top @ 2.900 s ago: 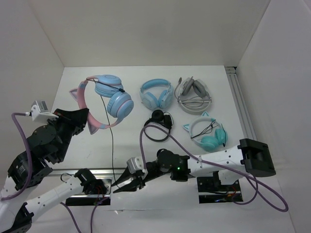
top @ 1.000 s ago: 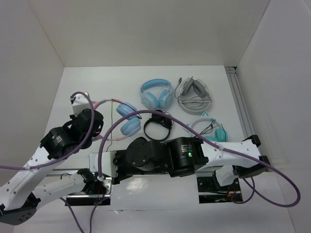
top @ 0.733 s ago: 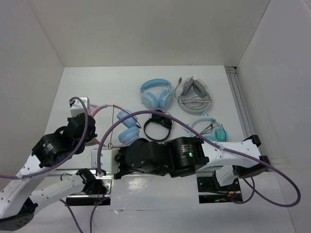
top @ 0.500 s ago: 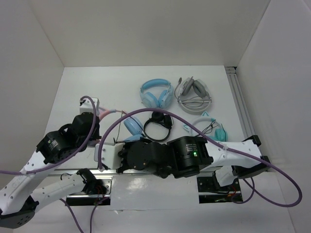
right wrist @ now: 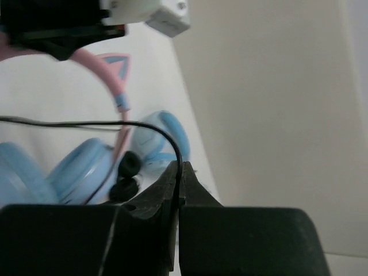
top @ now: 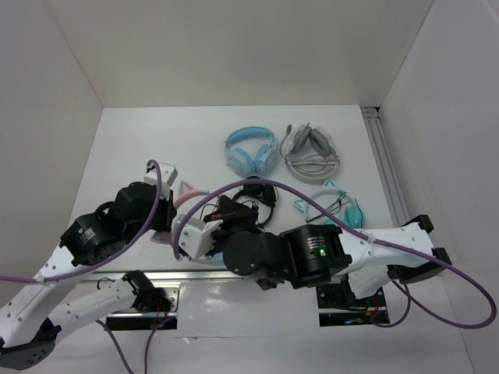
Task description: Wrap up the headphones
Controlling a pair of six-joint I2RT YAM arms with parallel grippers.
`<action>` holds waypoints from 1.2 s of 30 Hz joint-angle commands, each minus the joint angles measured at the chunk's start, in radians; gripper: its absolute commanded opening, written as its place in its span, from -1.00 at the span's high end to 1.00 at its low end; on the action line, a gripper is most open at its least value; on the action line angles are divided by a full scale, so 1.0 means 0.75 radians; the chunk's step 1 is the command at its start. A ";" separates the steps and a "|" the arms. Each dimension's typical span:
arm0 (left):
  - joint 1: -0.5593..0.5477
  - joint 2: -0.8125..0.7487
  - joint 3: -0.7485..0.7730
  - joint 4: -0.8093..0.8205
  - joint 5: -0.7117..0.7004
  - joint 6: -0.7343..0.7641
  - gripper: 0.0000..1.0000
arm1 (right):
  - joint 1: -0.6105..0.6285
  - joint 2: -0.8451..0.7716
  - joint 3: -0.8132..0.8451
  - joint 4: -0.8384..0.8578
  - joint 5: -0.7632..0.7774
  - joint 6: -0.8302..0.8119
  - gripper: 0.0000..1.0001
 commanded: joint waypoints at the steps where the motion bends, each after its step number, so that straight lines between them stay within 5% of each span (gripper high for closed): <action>1: 0.004 -0.058 0.015 0.159 0.266 0.079 1.00 | 0.011 -0.142 -0.221 0.494 0.214 -0.332 1.00; 3: 0.004 -0.086 0.015 0.176 0.338 0.100 1.00 | 0.011 -0.216 -0.367 0.836 0.247 -0.490 1.00; 5: 0.004 -0.099 0.003 0.210 0.468 0.145 1.00 | -0.001 -0.249 -0.458 0.940 0.235 -0.589 1.00; 19: 0.004 -0.330 -0.011 0.288 0.868 0.247 1.00 | -0.140 -0.365 -0.431 0.673 0.088 -0.302 1.00; 27: 0.004 -0.369 0.019 0.270 0.823 0.247 1.00 | -0.324 -0.392 -0.433 0.595 -0.130 -0.167 1.00; 36: 0.004 -0.436 0.034 0.357 0.522 0.166 1.00 | -0.708 -0.408 -0.523 0.634 -0.601 -0.022 1.00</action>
